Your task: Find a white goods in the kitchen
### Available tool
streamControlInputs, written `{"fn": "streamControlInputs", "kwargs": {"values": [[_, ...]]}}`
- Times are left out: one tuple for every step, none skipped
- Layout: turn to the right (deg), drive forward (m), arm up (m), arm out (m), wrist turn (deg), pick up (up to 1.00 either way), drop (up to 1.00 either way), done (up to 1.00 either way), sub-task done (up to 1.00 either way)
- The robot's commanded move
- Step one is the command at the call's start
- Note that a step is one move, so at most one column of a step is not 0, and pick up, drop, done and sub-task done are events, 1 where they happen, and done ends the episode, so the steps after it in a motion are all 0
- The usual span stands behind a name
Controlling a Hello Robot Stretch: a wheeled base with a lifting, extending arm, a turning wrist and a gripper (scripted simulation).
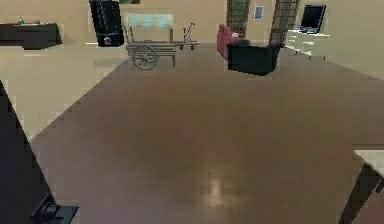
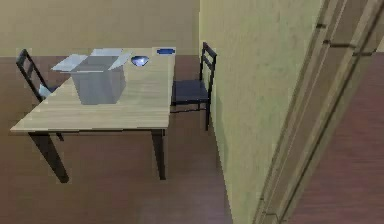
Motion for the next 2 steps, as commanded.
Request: {"fn": "streamControlInputs", "kwargs": {"values": [[6.0, 0.00, 0.00, 0.00, 0.0, 0.00, 0.00, 0.00, 0.00], [0.0, 0.50, 0.00, 0.00, 0.0, 0.00, 0.00, 0.00, 0.00]]}}
